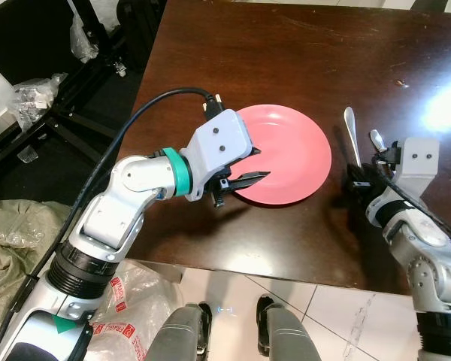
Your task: Setting the table
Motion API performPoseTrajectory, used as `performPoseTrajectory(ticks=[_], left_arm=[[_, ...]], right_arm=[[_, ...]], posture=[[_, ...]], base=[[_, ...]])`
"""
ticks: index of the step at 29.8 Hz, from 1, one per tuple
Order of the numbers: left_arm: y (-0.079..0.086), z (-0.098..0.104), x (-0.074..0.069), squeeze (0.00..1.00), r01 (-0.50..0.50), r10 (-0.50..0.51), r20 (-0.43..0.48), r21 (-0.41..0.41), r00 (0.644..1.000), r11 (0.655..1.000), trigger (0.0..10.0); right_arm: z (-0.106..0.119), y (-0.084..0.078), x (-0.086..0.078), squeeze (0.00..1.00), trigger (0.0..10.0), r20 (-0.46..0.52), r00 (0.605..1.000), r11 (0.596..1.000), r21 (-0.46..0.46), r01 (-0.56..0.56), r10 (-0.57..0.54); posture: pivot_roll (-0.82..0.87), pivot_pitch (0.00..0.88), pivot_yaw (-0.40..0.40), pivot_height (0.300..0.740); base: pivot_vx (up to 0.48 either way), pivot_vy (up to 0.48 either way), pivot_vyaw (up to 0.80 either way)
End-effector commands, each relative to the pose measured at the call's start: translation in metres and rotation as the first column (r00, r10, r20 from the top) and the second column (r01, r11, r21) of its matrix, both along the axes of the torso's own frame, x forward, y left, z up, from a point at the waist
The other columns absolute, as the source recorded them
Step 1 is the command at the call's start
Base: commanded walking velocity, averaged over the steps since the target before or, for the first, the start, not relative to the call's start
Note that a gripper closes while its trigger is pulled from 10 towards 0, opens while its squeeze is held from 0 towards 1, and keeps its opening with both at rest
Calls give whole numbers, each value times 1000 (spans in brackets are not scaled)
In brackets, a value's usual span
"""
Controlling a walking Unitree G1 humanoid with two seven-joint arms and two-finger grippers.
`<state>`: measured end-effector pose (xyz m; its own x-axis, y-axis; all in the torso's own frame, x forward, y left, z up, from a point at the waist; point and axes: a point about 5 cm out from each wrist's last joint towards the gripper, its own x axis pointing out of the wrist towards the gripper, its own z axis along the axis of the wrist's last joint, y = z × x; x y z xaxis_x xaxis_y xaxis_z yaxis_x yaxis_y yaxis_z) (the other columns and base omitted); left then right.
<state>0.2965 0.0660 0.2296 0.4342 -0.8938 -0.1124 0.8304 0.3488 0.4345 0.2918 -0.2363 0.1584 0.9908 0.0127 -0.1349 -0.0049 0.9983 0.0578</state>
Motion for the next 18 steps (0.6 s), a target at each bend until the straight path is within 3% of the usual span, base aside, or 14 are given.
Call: performPoseTrajectory(ticks=[1,6,15,16,17,18], left_arm=[[-2,-6,-3,0,9,-8,-10,9,1000,1000,10000],[-2,-7,-3,0,8,-8,-13,6,1000,1000,10000],[-2,-6,-3,0,8,-8,-13,6,1000,1000,10000],[-2,-6,-3,0,8,-8,-13,5,1000,1000,10000],[-2,-6,-3,0,7,-7,-13,5,1000,1000,10000],[-2,-6,-3,0,7,-7,-13,5,1000,1000,10000]], right_arm=[[0,3,-1,0,10000,-9,1000,1000,21,-2,3],[-14,12,-4,0,10000,-69,997,998,65,-28,32],[-30,12,-6,0,10000,-139,990,999,36,-12,17],[-30,11,-6,412,10000,-141,990,999,35,-9,14],[-29,11,-5,412,10000,-142,990,999,35,-7,12],[-28,11,-5,1000,10000,-139,990,999,32,-5,10]], posture=[[51,155,97,740],[52,162,99,740],[55,166,99,740],[55,166,99,740],[55,166,99,740],[55,167,98,740]], base=[[0,0,0],[0,0,0],[0,0,0],[0,0,0],[0,0,0],[0,0,0]])
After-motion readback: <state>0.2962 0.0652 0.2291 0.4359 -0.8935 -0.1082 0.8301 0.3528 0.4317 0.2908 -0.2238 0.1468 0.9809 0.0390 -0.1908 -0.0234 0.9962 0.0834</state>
